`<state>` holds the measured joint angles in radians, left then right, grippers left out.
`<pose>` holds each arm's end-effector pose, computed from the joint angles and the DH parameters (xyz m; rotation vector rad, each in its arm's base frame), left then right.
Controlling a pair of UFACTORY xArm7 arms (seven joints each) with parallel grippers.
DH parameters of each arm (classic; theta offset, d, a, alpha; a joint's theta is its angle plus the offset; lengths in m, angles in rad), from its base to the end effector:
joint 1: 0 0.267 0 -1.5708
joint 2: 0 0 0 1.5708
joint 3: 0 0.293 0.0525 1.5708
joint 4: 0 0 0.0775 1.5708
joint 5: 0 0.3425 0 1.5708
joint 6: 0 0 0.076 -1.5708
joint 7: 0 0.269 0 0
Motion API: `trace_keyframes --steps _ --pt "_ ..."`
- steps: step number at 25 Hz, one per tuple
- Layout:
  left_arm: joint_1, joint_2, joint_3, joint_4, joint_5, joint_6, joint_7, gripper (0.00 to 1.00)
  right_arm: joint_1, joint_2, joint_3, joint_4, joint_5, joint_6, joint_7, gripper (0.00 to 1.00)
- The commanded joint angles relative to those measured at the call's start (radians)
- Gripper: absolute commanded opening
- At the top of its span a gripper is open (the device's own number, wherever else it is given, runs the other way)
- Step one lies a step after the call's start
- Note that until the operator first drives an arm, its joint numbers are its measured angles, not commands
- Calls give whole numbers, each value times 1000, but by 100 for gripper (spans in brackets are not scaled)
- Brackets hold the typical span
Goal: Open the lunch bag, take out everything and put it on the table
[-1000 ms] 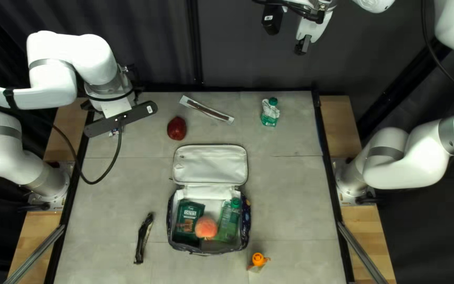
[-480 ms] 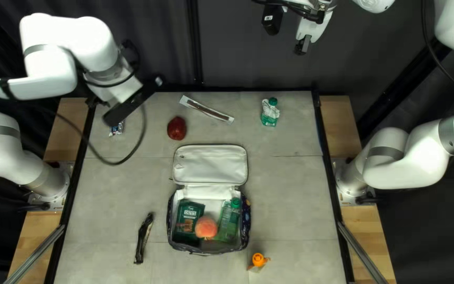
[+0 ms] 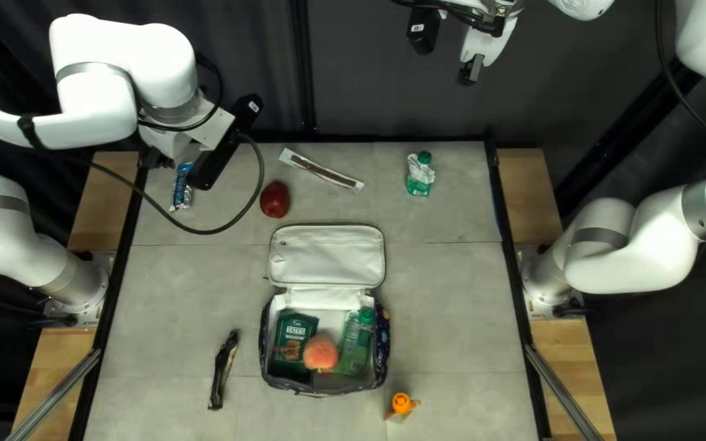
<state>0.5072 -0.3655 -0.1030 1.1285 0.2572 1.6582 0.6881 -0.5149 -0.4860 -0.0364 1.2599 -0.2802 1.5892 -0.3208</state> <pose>0.2698 0.1908 0.3436 -2.9178 0.4007 0.4378 0.2573 -0.2477 0.4417 2.8151 -0.3607 0.0436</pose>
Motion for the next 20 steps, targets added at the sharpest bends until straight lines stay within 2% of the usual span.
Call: trace_keyframes --steps 1,8,16,18,20 --pt "57 -60 62 -24 -33 17 -61 100 0 0 0 0 0 0 0 100" --pt "147 -36 118 49 -65 86 -225 100 0 0 0 0 0 0 0 100" --pt "152 -41 119 49 -67 86 -242 100 0 0 0 0 0 0 0 100" --pt "172 -28 190 70 -92 69 -156 100 0 0 0 0 0 0 0 100" --pt "185 -34 243 74 -99 56 -79 100 14 -51 23 -77 9 -39 27 100"
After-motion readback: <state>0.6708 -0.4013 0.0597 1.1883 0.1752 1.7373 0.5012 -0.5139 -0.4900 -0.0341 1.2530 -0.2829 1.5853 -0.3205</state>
